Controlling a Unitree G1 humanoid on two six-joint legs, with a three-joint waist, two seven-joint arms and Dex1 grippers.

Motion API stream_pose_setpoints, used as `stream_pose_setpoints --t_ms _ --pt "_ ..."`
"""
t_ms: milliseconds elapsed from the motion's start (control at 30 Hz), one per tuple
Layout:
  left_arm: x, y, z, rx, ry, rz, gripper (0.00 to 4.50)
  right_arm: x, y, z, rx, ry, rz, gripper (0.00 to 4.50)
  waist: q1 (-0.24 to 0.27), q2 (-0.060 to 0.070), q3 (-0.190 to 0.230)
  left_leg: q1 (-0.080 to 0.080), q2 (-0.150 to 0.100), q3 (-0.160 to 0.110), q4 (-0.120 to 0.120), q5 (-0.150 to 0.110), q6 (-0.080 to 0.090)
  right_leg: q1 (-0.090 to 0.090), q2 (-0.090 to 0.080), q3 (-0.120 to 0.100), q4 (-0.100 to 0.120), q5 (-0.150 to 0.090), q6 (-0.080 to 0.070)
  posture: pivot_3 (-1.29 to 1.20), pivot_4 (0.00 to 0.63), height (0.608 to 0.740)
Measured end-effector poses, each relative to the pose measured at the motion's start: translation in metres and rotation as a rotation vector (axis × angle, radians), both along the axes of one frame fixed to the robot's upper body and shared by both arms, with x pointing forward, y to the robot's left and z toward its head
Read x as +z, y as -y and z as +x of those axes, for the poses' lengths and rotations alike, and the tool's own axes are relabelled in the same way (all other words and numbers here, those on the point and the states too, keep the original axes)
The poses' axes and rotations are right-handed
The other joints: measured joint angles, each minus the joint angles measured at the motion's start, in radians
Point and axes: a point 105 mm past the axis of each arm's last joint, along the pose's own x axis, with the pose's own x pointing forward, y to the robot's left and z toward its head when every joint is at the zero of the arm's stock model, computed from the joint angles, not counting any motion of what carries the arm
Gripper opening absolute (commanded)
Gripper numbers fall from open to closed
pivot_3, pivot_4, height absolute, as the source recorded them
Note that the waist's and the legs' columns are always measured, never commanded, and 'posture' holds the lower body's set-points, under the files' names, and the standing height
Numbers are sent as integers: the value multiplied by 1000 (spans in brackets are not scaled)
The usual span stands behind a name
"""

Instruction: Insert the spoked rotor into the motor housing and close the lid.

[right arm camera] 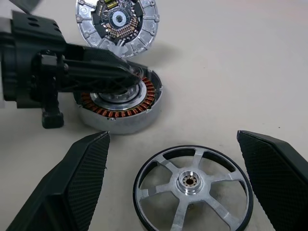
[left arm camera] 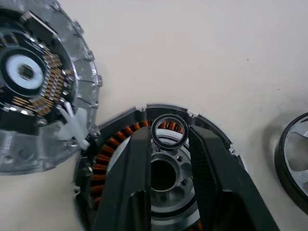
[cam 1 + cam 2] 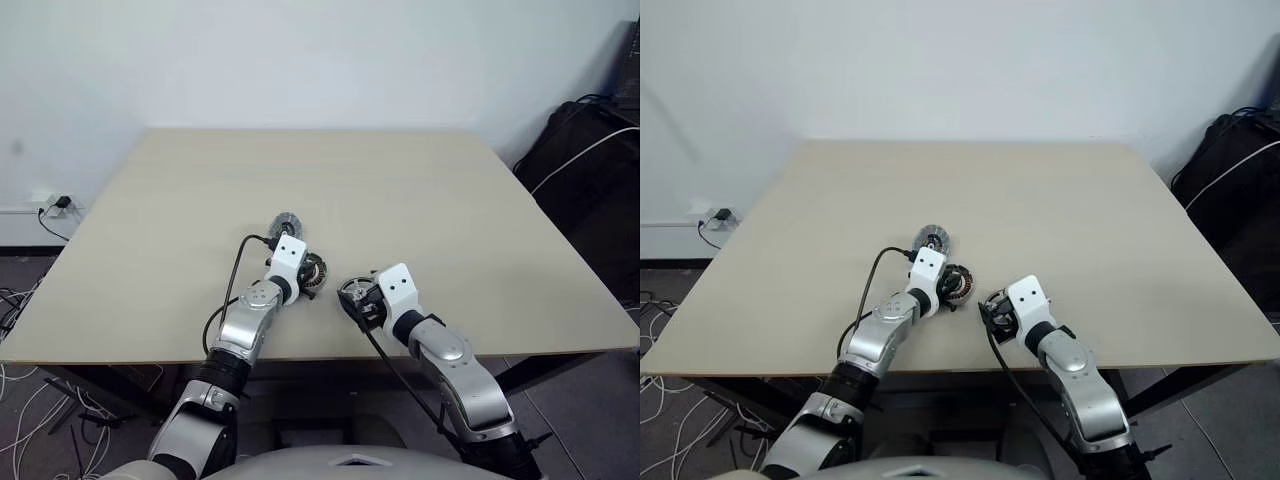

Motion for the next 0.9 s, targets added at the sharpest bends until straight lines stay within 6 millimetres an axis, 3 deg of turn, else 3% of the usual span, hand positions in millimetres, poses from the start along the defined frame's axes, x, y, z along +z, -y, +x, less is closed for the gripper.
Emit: stream_pose_setpoints --t_ms 100,367,500,600,733,867,900 --pt "-5 -1 0 -1 -20 3 761 0 0 0 -1 1 1 4500 0 0 0 0 0 0 0 0 0 0 0 0 0 0 0 0 0 740" --pt "-6 -2 0 -2 -29 -1 3406 1 -2 0 -2 4 8 4500 0 0 0 0 0 0 0 0 0 0 0 0 0 0 0 0 0 740" --pt "0 1 -4 -29 -5 -26 3406 1 -2 0 -2 5 12 4500 0 0 0 0 0 0 0 0 0 0 0 0 0 0 0 0 0 740" --pt "11 3 -10 -51 29 -71 2761 1 -3 0 -1 7 14 4500 -1 0 0 0 0 0 0 0 0 -1 0 0 0 0 0 0 0 740" --pt "23 5 -21 -73 57 -116 1420 1 -3 0 1 7 14 4500 0 0 0 0 1 0 0 0 0 -1 0 0 1 0 0 0 0 740" --pt "25 -9 -32 -48 68 -99 71 1 -5 0 5 4 17 4500 -3 1 0 0 2 0 0 0 0 -1 0 0 1 0 0 0 0 740" --pt "23 -13 -35 -40 63 -96 28 1 -5 0 6 2 18 4500 -3 1 0 0 2 0 0 0 0 -1 0 0 1 0 0 0 0 740"
